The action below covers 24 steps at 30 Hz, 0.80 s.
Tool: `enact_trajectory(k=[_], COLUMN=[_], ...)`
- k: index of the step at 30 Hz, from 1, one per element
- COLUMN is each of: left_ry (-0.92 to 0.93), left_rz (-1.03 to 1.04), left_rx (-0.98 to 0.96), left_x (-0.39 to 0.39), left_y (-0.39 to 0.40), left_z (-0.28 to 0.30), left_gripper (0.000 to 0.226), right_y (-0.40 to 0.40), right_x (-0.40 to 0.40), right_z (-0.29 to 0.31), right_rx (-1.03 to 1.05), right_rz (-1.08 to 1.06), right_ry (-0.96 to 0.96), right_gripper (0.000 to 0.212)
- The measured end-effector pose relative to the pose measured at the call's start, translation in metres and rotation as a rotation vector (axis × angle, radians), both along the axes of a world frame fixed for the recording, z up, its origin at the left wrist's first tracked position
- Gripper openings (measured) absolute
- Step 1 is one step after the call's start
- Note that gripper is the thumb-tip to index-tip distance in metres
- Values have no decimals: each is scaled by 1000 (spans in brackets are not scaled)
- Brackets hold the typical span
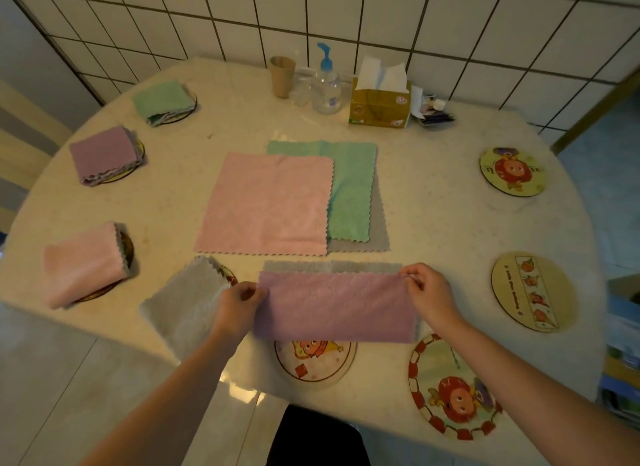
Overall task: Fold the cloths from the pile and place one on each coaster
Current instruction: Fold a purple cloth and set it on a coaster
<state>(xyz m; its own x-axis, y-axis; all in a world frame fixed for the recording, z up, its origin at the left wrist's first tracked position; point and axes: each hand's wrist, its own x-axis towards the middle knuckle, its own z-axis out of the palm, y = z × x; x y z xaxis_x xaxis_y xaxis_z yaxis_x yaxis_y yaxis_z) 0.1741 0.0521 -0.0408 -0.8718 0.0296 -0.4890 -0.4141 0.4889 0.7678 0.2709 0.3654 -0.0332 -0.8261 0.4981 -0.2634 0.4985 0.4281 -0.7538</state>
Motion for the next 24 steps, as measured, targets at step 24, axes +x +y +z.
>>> enact_trajectory(k=[24], left_ry=[620], left_rz=[-327], left_rx=[-471], left_x=[-1], left_y=[25], left_z=[2], left_gripper=[35], right_y=[-1], right_x=[-21], right_z=[1], right_rx=[480], right_rz=[227], right_ry=[-27], right_gripper=[29])
